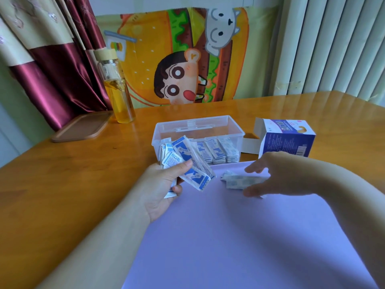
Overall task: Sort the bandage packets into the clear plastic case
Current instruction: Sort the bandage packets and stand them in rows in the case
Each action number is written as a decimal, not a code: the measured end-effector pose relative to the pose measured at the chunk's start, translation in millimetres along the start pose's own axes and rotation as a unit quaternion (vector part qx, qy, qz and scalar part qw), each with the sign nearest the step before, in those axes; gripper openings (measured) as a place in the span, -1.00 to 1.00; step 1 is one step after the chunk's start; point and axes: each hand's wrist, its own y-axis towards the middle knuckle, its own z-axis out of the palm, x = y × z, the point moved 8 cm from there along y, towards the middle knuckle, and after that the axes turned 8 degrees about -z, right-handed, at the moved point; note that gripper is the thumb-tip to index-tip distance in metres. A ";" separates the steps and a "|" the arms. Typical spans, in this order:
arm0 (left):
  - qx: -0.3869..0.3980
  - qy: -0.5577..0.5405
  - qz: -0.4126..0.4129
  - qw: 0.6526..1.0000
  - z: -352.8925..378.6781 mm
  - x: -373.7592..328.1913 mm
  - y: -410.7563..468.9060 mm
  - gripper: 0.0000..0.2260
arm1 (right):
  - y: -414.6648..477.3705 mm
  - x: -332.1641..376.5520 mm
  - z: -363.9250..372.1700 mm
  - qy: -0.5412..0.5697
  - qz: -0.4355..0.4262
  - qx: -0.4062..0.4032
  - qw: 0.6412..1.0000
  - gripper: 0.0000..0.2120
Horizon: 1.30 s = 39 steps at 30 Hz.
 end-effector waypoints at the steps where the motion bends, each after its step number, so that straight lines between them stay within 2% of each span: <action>1: 0.007 0.014 0.000 1.000 1.5 0.5 -0.2 -0.76 | 0.4 -0.5 -3.2 0.005 -0.004 -0.019 1.000 -0.38; 4: 0.035 0.060 -0.002 0.998 9.5 4.1 -2.0 -0.68 | 4.5 11.8 -16.4 0.093 -0.057 -0.102 0.989 -0.53; 7: 0.059 0.092 0.003 0.994 15.4 7.4 -2.8 -0.50 | 7.3 35.4 -7.3 0.256 -0.107 -0.074 0.958 -0.66; 9: 0.065 0.103 0.005 0.992 15.9 9.2 -1.1 -0.37 | 8.9 46.8 4.7 0.299 -0.120 -0.052 0.945 -0.76; 12: 0.061 0.103 0.008 0.993 15.1 9.9 0.4 -0.33 | 13.0 45.2 9.7 0.357 -0.097 -0.079 0.926 -0.83; 15: 0.051 0.086 0.015 0.995 14.2 7.8 0.1 -0.45 | 16.0 39.9 9.1 0.407 -0.082 -0.094 0.905 -0.82; 18: 0.048 0.085 0.017 0.995 11.4 3.9 0.9 -0.85 | 17.4 26.7 1.9 0.435 -0.063 -0.126 0.889 -0.79; 19: 0.050 0.084 0.015 0.995 10.1 3.5 1.7 -0.92 | 16.8 21.4 -2.8 0.433 -0.056 -0.149 0.887 -0.80; 22: 0.049 0.091 0.022 0.994 7.1 3.5 4.9 -0.94 | 15.6 16.7 -8.6 0.458 -0.053 -0.167 0.871 -0.82; 25: 0.025 0.144 0.057 0.988 2.8 2.9 10.9 -0.92 | 15.3 30.4 3.8 0.568 -0.076 -0.069 0.817 -0.81; 26: 0.016 0.165 0.066 0.984 1.9 3.4 12.2 -0.90 | 13.9 37.1 8.5 0.586 -0.084 -0.031 0.806 -0.85; 28: 0.012 0.167 0.063 0.984 0.0 5.5 13.9 -0.81 | 12.1 47.7 19.2 0.578 -0.095 0.025 0.810 -0.85; 30: 0.035 0.114 0.036 0.992 3.0 9.9 14.0 -0.81 | 13.6 52.9 30.3 0.564 -0.085 0.039 0.820 -0.80; 32: 0.055 0.056 0.004 0.997 9.1 14.0 13.0 -0.77 | 15.7 54.7 37.4 0.575 -0.069 0.040 0.814 -0.78; 33: 0.061 0.030 -0.003 0.998 10.7 14.9 14.0 -0.66 | 16.1 56.6 38.4 0.587 -0.066 0.038 0.806 -0.78; 36: 0.054 -0.015 -0.009 0.998 8.8 17.4 19.8 -0.11 | 19.0 55.6 38.5 0.632 -0.054 0.014 0.773 -0.73; 37: 0.062 -0.011 -0.016 0.998 9.5 17.5 19.8 -0.06 | 19.2 55.5 38.9 0.641 -0.050 0.004 0.766 -0.73; 39: 0.088 0.017 -0.013 0.996 14.1 17.2 13.8 -0.23 | 19.5 57.9 42.6 0.652 -0.049 -0.007 0.757 -0.74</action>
